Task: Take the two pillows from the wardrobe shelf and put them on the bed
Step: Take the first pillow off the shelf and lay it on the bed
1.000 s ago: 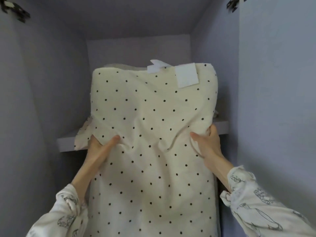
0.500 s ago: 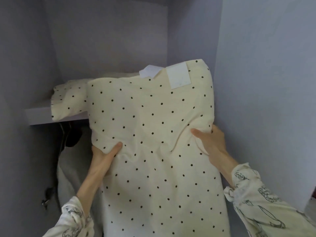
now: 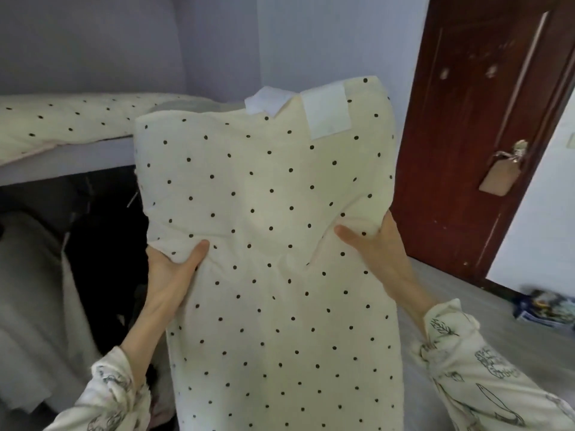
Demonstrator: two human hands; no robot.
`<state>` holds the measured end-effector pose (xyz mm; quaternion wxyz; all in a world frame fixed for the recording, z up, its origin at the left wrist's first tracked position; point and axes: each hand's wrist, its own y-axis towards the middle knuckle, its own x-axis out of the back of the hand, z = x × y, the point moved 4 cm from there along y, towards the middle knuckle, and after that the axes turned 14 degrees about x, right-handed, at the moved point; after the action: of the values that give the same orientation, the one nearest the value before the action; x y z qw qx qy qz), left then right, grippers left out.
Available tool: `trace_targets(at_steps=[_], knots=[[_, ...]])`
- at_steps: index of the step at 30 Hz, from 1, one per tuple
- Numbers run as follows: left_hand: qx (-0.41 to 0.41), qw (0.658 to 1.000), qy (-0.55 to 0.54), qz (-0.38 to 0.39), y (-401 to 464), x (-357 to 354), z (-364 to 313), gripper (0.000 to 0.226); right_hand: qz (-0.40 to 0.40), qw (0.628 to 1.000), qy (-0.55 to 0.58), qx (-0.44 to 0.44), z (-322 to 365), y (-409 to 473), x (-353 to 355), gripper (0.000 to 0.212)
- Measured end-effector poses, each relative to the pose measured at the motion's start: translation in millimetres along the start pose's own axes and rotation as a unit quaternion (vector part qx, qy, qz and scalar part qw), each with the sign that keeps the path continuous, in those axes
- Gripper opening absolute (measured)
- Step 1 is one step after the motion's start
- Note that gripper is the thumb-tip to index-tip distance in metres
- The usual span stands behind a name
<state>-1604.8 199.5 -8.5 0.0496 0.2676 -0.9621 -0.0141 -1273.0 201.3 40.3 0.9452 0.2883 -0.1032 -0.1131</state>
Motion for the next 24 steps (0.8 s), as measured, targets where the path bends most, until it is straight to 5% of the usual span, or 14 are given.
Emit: trace_targets(at_steps=[8,19,24], knots=[[-0.040,0.997,0.025,0.054,-84.5,-57.1,-22.7,0.095,-0.110,0.994,-0.005,-0.001,15.3,-51.9,116.1,0.051],[-0.094,0.966,-0.034,0.240,-168.2,-212.2,-58.9,0.034,-0.259,0.960,-0.104,-0.008,38.0,-94.7,288.5,0.059],[-0.099,0.943,-0.073,0.310,-199.3,-290.8,-82.4,0.072,-0.318,0.933,-0.164,0.030,66.9,-101.0,354.0,0.053]])
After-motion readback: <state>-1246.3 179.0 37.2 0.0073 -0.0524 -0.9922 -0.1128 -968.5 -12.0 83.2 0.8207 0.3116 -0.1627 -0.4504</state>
